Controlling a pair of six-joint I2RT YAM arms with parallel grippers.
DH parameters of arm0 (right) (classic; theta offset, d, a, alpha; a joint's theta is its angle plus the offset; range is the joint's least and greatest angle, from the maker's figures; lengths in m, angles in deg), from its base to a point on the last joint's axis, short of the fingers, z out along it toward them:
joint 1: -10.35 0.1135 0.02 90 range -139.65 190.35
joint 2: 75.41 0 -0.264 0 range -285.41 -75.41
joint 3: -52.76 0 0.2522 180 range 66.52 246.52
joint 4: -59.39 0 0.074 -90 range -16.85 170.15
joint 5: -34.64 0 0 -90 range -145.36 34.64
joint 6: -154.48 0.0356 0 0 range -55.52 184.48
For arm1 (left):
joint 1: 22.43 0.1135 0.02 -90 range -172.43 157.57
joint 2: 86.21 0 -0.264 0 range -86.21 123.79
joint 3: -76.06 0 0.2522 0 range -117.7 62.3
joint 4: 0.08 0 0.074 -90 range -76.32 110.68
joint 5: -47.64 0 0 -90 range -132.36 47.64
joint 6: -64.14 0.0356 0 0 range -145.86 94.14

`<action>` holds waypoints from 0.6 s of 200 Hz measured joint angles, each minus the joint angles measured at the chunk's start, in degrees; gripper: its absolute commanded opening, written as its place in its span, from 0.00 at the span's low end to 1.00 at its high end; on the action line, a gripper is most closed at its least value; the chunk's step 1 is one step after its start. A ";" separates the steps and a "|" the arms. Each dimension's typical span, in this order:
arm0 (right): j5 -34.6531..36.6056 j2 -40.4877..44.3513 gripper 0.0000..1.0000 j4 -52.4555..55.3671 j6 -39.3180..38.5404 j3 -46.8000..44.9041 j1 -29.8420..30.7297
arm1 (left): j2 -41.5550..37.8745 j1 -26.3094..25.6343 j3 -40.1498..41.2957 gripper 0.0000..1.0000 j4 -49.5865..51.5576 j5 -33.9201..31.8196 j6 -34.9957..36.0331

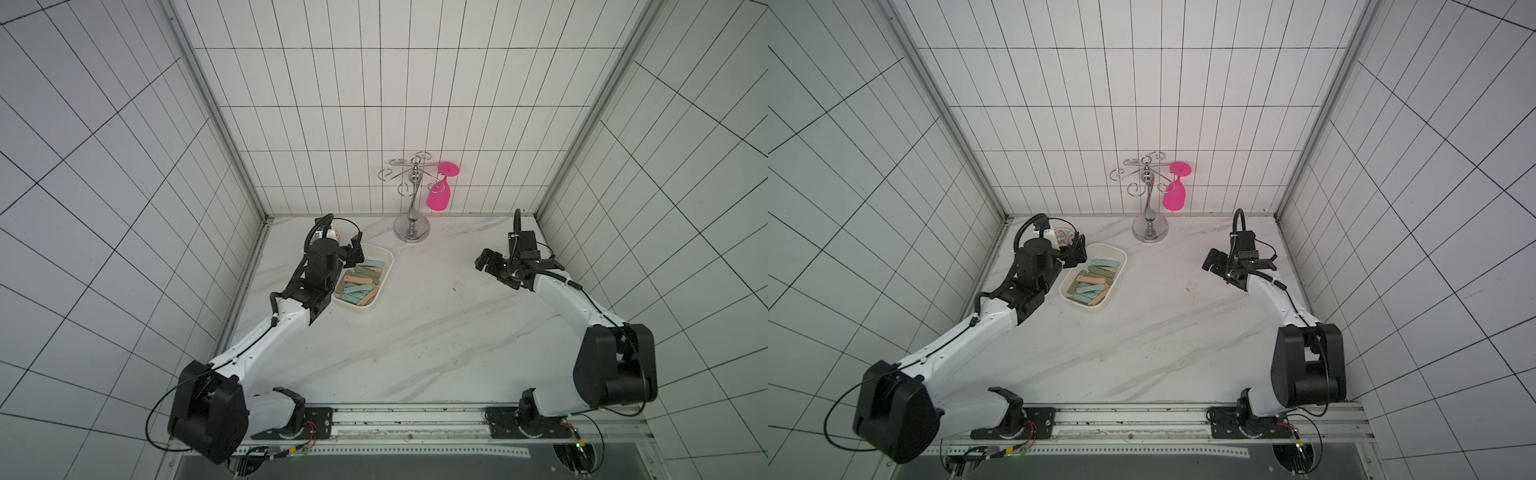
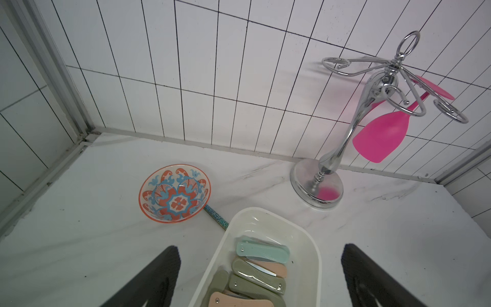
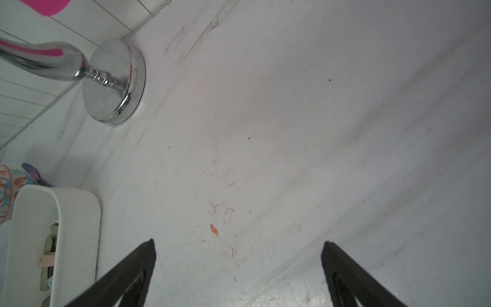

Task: Take the fruit knife out of the storage box
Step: Pick up the fruit knife from the storage box.

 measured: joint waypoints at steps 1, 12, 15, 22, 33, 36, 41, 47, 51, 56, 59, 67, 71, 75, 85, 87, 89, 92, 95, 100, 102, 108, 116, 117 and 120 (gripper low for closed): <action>0.13 -0.11 0.99 0.31 -0.11 0.33 0.24 | 0.22 -0.07 -0.26 0.98 0.42 0.13 -0.63; 0.39 -0.72 0.98 1.73 -1.18 1.97 1.46 | 1.73 -0.50 -2.32 0.98 3.10 0.76 -4.48; 0.44 -0.85 0.98 2.12 -1.44 2.38 1.79 | 2.32 -0.61 -2.80 0.97 3.67 0.94 -5.66; 0.42 -1.16 0.99 2.89 -2.05 3.15 2.54 | 3.52 -0.70 -3.80 0.95 5.03 1.46 -8.11; 0.37 -1.53 0.99 3.89 -2.84 3.89 3.21 | 5.42 -0.87 -4.72 0.92 6.86 2.21 -12.09; 0.33 -1.66 0.99 4.24 -3.08 4.13 3.32 | 5.90 -0.90 -4.74 0.91 7.02 2.36 -13.46; 0.33 -1.84 0.99 4.66 -3.41 4.35 3.48 | 6.49 -0.90 -4.74 0.90 7.52 2.58 -14.78; 0.33 -2.05 0.99 5.25 -3.82 4.63 3.56 | 7.30 -0.90 -4.74 0.88 8.26 2.95 -16.63; 0.33 -2.19 0.98 5.64 -4.07 4.81 3.67 | 7.98 -0.90 -4.74 0.87 8.70 3.17 -18.14; 0.33 -2.36 0.98 6.27 -4.44 5.07 3.96 | 8.72 -0.87 -4.74 0.86 9.03 3.43 -19.91; 0.33 -2.45 0.99 6.45 -4.55 5.18 3.98 | 9.20 -0.87 -4.83 0.85 9.40 3.58 -20.52; 0.46 -2.69 0.98 7.10 -5.05 5.51 4.22 | 10.84 -0.63 -5.42 0.81 10.34 4.24 -23.23; 0.42 -2.84 0.99 7.34 -5.20 5.66 4.31 | 11.58 -0.52 -5.81 0.79 10.71 4.52 -24.28; 0.39 -2.95 0.99 7.63 -5.38 5.84 4.52 | 12.50 -0.37 -6.25 0.77 10.86 4.94 -25.68; 0.42 -3.21 0.99 8.02 -5.81 6.14 5.01 | 14.84 0.20 -7.65 0.74 11.67 5.92 -28.41; 0.37 -3.26 0.98 8.09 -5.88 6.19 5.11 | 15.21 0.28 -7.82 0.72 11.76 6.08 -28.87; 0.37 -3.28 0.99 8.17 -6.03 6.21 5.22 | 15.78 0.48 -8.11 0.71 11.76 6.32 -29.75; 0.37 -3.37 0.99 8.26 -6.08 6.21 5.40 | 16.44 0.68 -8.57 0.69 11.96 6.78 -30.21; 0.37 -3.37 0.98 8.35 -6.25 6.23 5.53 | 17.27 0.94 -8.96 0.68 11.96 7.13 -31.34; 0.35 -3.48 0.99 8.57 -6.34 6.23 5.84 | 18.27 1.31 -9.53 0.67 12.11 7.87 -31.91; 0.35 -3.48 0.99 8.63 -6.40 6.23 5.88 | 18.86 1.51 -9.79 0.66 12.00 8.13 -32.87; 0.35 -3.61 0.99 8.83 -6.54 6.23 6.19 | 20.31 1.92 -10.51 0.64 12.04 8.92 -33.99; 0.33 -3.80 0.99 9.05 -6.67 6.23 6.23 | 22.14 2.36 -11.34 0.61 12.09 9.70 -35.65; 0.33 -3.82 0.98 9.07 -6.69 6.23 6.25 | 22.29 2.43 -11.41 0.61 12.13 9.75 -35.74; 0.33 -3.87 0.99 9.14 -6.71 6.23 6.34 | 22.88 2.58 -11.67 0.60 12.22 10.03 -35.95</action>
